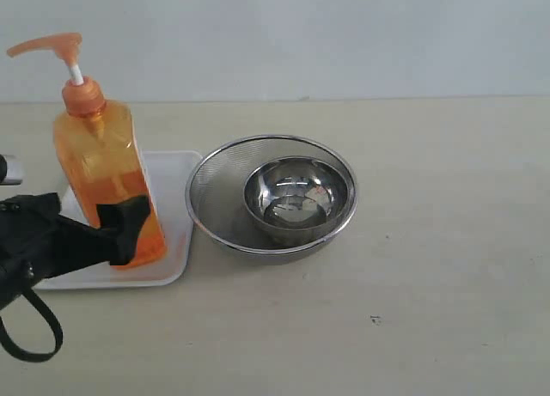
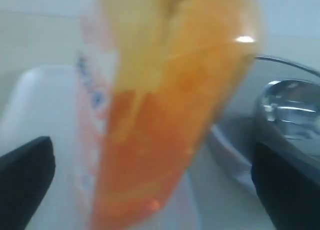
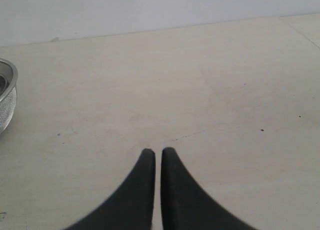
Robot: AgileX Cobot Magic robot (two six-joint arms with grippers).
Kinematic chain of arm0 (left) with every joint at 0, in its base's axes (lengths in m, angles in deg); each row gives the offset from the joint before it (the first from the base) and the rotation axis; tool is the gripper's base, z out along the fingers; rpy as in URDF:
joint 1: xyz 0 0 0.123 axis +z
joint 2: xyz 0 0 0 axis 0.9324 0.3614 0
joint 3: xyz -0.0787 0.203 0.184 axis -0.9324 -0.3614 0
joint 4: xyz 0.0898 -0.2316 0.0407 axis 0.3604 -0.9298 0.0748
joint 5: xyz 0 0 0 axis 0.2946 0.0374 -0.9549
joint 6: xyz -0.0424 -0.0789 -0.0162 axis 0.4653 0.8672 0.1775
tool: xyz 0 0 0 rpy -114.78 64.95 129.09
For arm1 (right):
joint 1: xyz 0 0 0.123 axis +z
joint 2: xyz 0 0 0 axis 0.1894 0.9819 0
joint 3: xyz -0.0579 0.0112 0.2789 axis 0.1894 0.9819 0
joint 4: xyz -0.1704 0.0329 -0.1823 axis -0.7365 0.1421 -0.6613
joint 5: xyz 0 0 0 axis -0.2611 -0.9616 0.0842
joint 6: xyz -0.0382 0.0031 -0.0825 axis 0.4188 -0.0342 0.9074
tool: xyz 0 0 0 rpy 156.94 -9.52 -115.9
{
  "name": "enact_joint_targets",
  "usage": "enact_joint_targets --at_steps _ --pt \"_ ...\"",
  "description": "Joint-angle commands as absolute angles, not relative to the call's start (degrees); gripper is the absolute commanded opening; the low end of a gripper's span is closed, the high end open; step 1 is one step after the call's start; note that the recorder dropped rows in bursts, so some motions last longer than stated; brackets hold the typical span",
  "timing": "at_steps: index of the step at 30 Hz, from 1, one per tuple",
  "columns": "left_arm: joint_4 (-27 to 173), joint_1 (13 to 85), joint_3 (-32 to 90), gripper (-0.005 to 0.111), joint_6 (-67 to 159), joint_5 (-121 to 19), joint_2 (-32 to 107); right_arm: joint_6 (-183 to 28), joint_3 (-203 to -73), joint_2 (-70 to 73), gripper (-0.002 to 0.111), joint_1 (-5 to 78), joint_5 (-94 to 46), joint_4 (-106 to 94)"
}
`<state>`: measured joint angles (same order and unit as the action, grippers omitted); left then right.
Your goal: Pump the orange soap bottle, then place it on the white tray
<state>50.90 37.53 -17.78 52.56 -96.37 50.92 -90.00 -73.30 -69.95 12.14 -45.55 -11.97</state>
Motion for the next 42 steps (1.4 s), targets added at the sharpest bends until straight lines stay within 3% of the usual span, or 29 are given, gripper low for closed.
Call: enact_joint_targets --at_steps 1,23,42 --pt "63.9 37.4 -17.6 0.110 61.8 -97.4 50.9 -90.0 -73.3 -70.3 0.000 12.0 -45.1 -12.4" --pt "55.7 37.4 -16.6 0.110 53.6 -100.0 50.9 -90.0 -73.3 -70.3 0.000 12.0 -45.1 -12.4" --pt "29.2 37.4 -16.6 0.110 37.2 -96.2 50.1 -90.0 -73.3 -70.3 0.000 12.0 -45.2 -12.4"
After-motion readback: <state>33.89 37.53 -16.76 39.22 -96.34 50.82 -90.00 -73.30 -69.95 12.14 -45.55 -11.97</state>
